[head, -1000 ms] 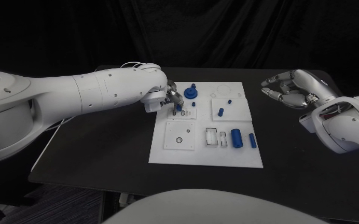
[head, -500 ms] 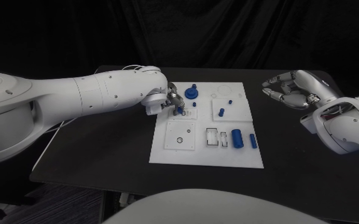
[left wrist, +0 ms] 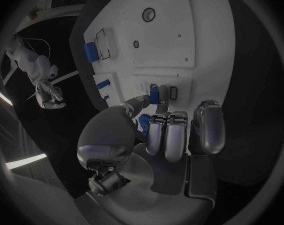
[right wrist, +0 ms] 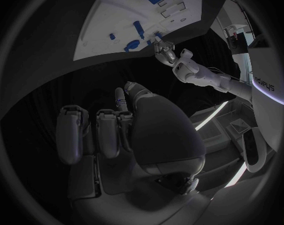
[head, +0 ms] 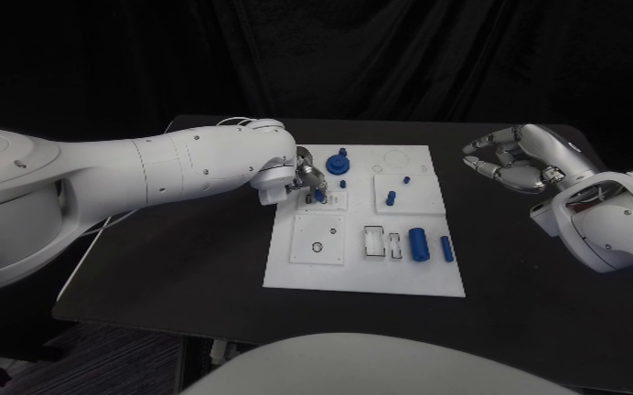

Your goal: Assemble the parts on the task board

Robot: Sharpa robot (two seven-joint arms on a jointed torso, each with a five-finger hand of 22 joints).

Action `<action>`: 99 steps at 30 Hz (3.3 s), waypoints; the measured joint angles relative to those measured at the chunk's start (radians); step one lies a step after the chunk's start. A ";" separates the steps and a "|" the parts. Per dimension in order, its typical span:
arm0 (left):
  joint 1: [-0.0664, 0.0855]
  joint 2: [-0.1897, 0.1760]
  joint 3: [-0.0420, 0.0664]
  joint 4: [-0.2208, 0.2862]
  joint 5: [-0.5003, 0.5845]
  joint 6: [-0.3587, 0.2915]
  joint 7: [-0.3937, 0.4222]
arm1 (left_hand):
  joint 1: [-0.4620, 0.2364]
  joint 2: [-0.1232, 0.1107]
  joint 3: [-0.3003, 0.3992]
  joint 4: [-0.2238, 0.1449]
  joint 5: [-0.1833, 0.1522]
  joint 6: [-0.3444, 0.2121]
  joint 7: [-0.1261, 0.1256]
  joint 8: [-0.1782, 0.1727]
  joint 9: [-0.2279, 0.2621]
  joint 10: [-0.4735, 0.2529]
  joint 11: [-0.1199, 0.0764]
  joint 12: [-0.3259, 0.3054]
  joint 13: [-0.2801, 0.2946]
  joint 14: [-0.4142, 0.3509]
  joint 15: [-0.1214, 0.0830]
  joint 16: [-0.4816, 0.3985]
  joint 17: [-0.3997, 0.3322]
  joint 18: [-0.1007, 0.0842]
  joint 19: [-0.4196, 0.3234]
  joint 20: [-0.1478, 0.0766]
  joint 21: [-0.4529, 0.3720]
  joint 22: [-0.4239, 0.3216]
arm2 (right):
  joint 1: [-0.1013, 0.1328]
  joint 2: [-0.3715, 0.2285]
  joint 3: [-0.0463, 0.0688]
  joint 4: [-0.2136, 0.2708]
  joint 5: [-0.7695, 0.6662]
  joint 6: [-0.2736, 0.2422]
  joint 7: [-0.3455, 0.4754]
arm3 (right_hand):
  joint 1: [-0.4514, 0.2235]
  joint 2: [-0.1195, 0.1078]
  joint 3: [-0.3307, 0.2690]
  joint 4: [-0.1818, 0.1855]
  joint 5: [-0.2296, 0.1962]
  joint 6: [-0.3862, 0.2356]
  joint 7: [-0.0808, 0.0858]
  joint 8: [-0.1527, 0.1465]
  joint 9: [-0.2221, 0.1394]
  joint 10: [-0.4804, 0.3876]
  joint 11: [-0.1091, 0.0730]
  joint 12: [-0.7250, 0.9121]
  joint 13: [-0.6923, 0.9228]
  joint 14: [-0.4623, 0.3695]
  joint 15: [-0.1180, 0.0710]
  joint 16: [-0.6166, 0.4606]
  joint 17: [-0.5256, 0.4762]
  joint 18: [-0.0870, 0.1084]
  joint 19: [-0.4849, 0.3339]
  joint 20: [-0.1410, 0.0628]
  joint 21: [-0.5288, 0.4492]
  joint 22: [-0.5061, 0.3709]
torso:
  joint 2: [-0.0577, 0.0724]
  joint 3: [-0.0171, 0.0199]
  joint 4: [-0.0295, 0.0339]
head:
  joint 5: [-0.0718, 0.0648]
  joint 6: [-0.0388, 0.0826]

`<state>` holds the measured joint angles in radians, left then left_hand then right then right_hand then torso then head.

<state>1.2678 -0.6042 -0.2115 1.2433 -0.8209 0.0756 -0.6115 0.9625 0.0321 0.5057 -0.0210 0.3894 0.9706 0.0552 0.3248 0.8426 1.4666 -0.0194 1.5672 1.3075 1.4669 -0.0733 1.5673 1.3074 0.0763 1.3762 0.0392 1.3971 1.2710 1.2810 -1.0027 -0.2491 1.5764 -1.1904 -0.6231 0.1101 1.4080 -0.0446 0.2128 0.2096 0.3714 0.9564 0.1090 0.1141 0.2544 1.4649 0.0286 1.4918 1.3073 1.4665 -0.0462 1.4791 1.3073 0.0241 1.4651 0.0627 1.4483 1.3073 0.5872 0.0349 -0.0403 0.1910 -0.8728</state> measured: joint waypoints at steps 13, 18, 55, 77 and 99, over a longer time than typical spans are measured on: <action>-0.005 0.008 0.001 -0.002 0.002 -0.009 0.013 | -0.011 -0.002 0.004 0.001 -0.004 0.002 -0.001 -0.006 0.000 0.000 0.000 0.000 0.000 0.000 0.000 0.000 0.000 0.000 0.000 0.000 -0.004 -0.006 | 0.000 0.000 0.000 0.000 0.002 0.005 -0.002 | 0.000 0.000 0.000 0.000 0.004 0.000 0.000 0.000 0.000 0.000 0.000 0.000 0.000 0.000 0.000 0.000 0.000 0.000 0.000 0.000 0.000 0.000 | 0.002 -0.0011 -0.0008 | 0.000 0.000; -0.006 0.009 0.001 -0.002 0.002 -0.011 0.017 | -0.010 -0.002 0.004 0.001 -0.004 0.003 0.000 -0.007 0.000 0.000 0.000 0.000 0.000 0.000 0.000 0.000 0.000 0.000 0.000 0.000 -0.004 -0.006 | 0.000 0.000 0.000 -0.001 0.003 0.006 -0.004 | 0.000 0.000 0.000 0.000 0.004 0.000 0.000 0.000 0.000 0.000 0.000 0.000 0.000 0.000 0.000 0.000 0.000 0.000 0.000 0.000 0.000 0.000 | 0.002 -0.0012 -0.0008 | 0.000 0.000; -0.009 0.006 0.002 -0.005 0.004 -0.003 0.017 | -0.008 0.000 0.009 0.002 -0.023 -0.004 0.000 -0.019 0.000 0.000 0.000 0.000 0.000 0.000 0.000 0.000 0.000 0.000 -0.011 -0.004 -0.017 -0.019 | -0.001 0.000 0.000 -0.004 0.007 0.021 -0.018 | 0.000 0.000 0.003 -0.003 0.004 0.000 0.000 0.000 -0.001 0.000 0.000 0.000 0.001 0.000 0.000 0.000 0.000 0.000 0.000 0.000 -0.004 0.001 | 0.001 -0.0013 -0.0006 | 0.004 0.000; -0.009 0.005 0.004 -0.010 0.004 0.009 0.018 | -0.035 -0.001 -0.089 0.069 -0.208 -0.040 0.029 -0.113 -0.011 0.000 0.022 0.000 0.000 0.000 0.018 0.000 0.000 0.000 -0.040 0.019 -0.063 -0.059 | -0.003 -0.002 0.000 -0.002 0.008 0.040 -0.032 | 0.000 0.000 0.006 0.000 0.004 0.003 0.004 0.000 -0.002 0.000 0.000 0.000 0.000 0.000 0.000 -0.004 0.000 0.000 0.000 0.000 -0.004 0.000 | 0.002 -0.0015 0.0002 | 0.003 0.000; -0.011 -0.003 0.006 -0.012 0.005 0.024 0.022 | -0.040 0.010 -0.266 0.162 -0.248 -0.021 0.021 -0.114 0.020 0.000 0.028 0.000 0.000 0.000 0.025 0.000 0.000 0.000 -0.034 0.021 -0.070 -0.035 | -0.004 -0.001 0.000 -0.003 0.008 0.054 -0.040 | 0.000 0.000 0.006 0.000 0.004 0.003 0.004 0.000 -0.002 0.000 0.000 0.000 0.000 0.000 0.000 -0.004 0.000 0.000 0.000 0.000 -0.008 0.000 | 0.001 -0.0013 -0.0012 | 0.007 0.000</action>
<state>1.2563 -0.6069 -0.2056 1.2312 -0.8157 0.0995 -0.5893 0.9229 0.0425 0.2401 0.1406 0.1417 0.9493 0.0760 0.2113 0.8631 1.4664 0.0083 1.5673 1.3075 1.4670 -0.0480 1.5673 1.3073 0.0764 1.3421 0.0598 1.3275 1.2362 1.2773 -1.0036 -0.2490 1.5737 -1.1826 -0.5687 0.0703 1.4080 -0.0446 0.2184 0.2097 0.3750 0.9596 0.1128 0.1141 0.2523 1.4650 0.0286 1.4918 1.3075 1.4665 -0.0462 1.4753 1.3073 0.0240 1.4651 0.0627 1.4404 1.3075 0.5884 0.0336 -0.0414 0.1983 -0.8728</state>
